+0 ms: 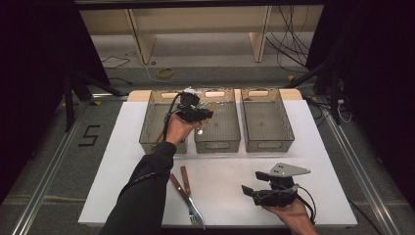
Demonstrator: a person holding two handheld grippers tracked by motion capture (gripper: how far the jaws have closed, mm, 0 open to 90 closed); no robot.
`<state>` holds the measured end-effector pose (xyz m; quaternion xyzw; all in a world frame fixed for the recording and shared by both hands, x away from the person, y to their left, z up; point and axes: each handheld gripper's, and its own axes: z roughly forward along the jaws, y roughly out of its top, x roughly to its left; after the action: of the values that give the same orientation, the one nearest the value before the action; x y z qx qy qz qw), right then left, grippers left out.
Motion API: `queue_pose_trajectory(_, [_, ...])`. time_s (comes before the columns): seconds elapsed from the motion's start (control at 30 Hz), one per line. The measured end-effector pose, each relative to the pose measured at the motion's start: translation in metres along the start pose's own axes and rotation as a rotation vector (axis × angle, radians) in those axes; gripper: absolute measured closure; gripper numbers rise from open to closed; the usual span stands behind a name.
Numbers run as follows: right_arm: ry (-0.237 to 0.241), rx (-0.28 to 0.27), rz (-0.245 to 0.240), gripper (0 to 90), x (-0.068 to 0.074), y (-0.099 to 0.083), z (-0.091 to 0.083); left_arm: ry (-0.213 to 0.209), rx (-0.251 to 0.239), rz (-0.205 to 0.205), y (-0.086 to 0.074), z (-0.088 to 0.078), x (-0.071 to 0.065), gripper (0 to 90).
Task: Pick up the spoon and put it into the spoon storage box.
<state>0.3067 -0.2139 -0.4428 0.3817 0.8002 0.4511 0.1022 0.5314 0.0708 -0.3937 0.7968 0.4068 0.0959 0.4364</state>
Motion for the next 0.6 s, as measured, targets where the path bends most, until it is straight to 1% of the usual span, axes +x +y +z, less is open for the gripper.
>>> queue_pose_trajectory(0.1, [0.002, -0.001, 0.002, 27.9, 0.0, 0.0, 0.0, 0.001, 0.006, -0.008, 0.0, 0.005, 0.001, 75.1])
queue_pose_trajectory(0.2, [0.002, -0.001, 0.002, 27.9, 0.0, 0.0, 0.0, 0.002, 0.008, 0.001, -0.001, 0.008, 0.0, 75.0])
queue_pose_trajectory(0.37, [0.002, -0.002, 0.002, 27.9, 0.0, 0.0, 0.0, 0.011, 0.01, -0.013, -0.004, 0.011, 0.004, 74.9])
queue_pose_trajectory(0.6, [0.003, 0.002, 0.002, 27.9, 0.0, -0.001, 0.0, 0.011, 0.009, -0.027, -0.01, 0.013, 0.008, 74.5])
